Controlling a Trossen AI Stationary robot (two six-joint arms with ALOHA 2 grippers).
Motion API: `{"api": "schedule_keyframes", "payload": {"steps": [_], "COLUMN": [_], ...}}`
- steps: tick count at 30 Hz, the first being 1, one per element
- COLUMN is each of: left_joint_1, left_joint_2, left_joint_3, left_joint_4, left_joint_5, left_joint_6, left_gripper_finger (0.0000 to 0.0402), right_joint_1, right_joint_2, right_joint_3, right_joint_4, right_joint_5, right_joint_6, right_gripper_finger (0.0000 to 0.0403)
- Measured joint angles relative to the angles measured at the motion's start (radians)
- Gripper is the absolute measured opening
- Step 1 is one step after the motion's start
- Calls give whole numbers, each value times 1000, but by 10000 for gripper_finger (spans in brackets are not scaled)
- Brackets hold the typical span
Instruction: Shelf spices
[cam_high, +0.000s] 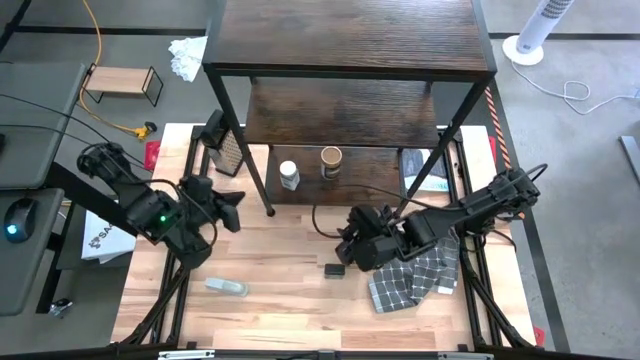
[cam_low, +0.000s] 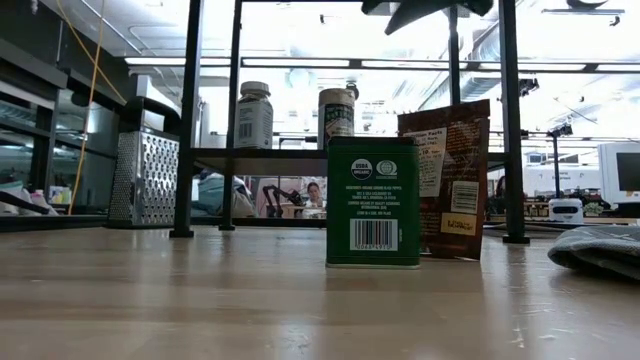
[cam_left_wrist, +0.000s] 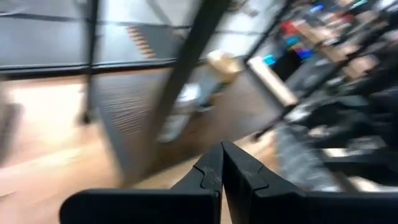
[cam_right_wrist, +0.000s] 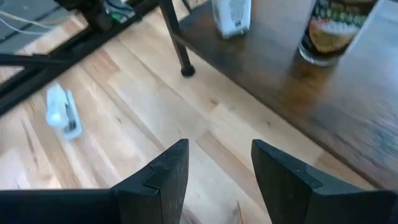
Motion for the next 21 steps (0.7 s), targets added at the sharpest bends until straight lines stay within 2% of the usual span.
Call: {"api": "schedule_keyframes", "payload": {"steps": [2,4,8,14,21], "left_joint_1": [11,36,149,270,301], "left_joint_2": [5,5,13,41,35], "left_joint_3": [0,-21,-39,-40,-40], "left_joint_4": [-151,-152,-143,-134,99], "left_joint_5": [21,0,-26,-58,-60], "left_joint_6": [-136,-191,-148,-85,140], "left_gripper_finger": [0,0,0,0,0], "right_joint_1": [14,26,42,53,92], "right_joint_2": [0,0,0,0,-2], "right_joint_3": [0,0,0,0,0], "right_joint_4": [-33,-57,-59,-41,-26], "right_joint_5": [1,7,51,53,71], "right_joint_6": [45,89,138,147,125], "right_gripper_finger": [172,172,172,172,172]}}
